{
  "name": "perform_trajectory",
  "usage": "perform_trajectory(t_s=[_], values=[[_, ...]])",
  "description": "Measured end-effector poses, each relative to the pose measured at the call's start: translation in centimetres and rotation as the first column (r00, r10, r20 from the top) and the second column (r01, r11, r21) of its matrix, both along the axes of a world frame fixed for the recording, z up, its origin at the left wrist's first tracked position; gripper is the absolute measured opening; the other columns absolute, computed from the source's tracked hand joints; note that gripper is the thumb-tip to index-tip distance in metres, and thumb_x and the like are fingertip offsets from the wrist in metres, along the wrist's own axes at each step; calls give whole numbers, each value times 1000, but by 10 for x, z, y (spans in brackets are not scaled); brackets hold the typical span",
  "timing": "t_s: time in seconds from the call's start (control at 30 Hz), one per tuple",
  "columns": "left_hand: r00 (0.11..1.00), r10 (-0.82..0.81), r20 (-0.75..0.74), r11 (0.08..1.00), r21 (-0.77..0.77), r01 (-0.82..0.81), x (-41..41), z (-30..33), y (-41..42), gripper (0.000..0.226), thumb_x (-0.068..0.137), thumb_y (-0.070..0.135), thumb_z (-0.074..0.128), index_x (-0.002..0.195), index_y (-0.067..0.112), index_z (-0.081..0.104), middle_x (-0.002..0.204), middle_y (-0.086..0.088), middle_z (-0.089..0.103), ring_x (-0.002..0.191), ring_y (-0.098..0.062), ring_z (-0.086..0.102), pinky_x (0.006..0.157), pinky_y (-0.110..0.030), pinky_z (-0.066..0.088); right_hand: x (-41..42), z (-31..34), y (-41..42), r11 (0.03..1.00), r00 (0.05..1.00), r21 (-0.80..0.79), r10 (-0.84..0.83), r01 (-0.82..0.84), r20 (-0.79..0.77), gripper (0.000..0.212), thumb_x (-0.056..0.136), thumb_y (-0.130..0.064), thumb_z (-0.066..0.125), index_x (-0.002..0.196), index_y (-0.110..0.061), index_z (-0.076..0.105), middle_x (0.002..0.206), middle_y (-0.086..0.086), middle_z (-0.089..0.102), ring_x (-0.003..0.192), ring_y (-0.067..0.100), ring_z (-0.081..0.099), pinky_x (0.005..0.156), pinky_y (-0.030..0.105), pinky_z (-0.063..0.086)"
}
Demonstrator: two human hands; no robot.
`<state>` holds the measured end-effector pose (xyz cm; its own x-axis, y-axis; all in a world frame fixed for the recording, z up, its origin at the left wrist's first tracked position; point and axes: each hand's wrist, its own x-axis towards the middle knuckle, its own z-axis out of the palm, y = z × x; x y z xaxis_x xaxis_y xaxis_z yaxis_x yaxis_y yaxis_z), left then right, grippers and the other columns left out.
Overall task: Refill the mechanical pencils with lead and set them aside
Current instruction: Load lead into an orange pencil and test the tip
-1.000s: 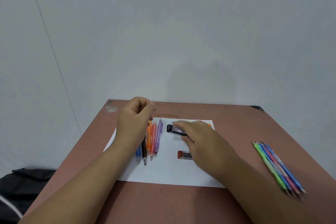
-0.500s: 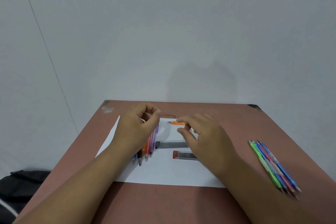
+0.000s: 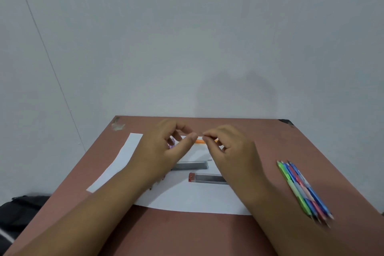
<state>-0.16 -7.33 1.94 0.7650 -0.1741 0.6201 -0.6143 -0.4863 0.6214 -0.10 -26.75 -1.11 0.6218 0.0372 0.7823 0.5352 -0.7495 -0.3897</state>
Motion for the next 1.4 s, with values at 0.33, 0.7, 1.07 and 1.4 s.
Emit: perform_trajectory(t_s=[0.33,0.7,1.07,1.4], values=[[937,109,-333,871,487,72,50,29,-29,8,94,34,67,95,28,72,97,14,69,83,-2,61,69,-18,47,2,6,-17,934,980,321,-108,156,-164,11,95,-21,70,101,-23,78,87,-12,73,82,4,67,72,28,59],[985,119,-128,637,771,23,81,-2,-32,21,98,31,58,112,31,74,117,13,67,101,-8,56,88,-28,48,-1,13,-21,886,973,429,-93,177,-210,12,97,-26,67,103,-23,77,89,-12,72,85,3,66,71,19,57],[965,263,-20,907,346,-240,49,-9,2,10,96,24,63,105,25,68,96,10,67,88,-12,63,80,-36,56,-15,18,-8,917,997,394,42,-67,70,7,93,-12,72,96,-16,77,87,-10,72,82,11,67,72,20,54],[981,129,144,989,48,-137,38,-23,-2,11,88,27,67,99,25,69,93,19,68,89,3,67,68,-25,58,-39,26,7,949,930,183,192,-257,313,8,91,-11,72,97,-8,76,98,-9,71,95,5,67,84,19,52]])
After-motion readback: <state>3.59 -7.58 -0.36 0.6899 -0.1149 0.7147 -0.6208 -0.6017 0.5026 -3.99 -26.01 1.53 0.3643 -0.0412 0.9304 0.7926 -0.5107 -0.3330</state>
